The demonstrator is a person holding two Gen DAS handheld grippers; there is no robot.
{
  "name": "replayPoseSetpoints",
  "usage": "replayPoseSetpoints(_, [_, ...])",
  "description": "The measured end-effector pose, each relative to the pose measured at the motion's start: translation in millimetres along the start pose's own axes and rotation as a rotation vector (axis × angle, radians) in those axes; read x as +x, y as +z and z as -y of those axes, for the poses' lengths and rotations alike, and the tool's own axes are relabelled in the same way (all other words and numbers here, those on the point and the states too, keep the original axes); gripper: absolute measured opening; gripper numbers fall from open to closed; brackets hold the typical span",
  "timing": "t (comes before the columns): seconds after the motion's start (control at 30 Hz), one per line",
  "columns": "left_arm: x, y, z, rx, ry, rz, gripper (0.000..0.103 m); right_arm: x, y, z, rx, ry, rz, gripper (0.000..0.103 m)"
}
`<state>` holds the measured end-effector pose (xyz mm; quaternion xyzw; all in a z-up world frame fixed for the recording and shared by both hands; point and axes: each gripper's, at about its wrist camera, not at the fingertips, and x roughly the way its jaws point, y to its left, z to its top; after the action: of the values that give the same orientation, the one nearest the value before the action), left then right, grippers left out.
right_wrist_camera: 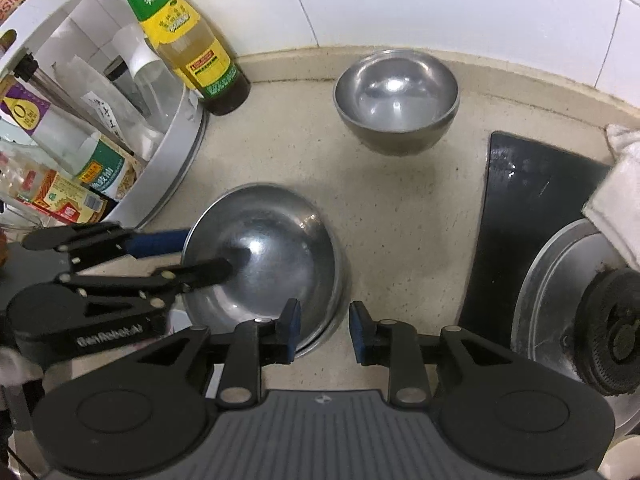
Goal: Organize plates and bowls
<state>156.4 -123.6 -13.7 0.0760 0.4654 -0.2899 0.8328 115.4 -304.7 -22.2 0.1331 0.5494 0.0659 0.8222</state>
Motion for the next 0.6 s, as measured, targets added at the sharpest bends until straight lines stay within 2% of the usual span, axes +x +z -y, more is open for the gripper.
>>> replayPoseSetpoints(0.17, [-3,7,-9,-0.030,0.015,0.019,0.052,-2,3,3,0.011,0.005,0.012,0.026])
replayPoseSetpoints(0.6, [15,5,-16,-0.050,0.001,-0.008,0.052,-5,9,25,0.083,0.005,0.039,0.027])
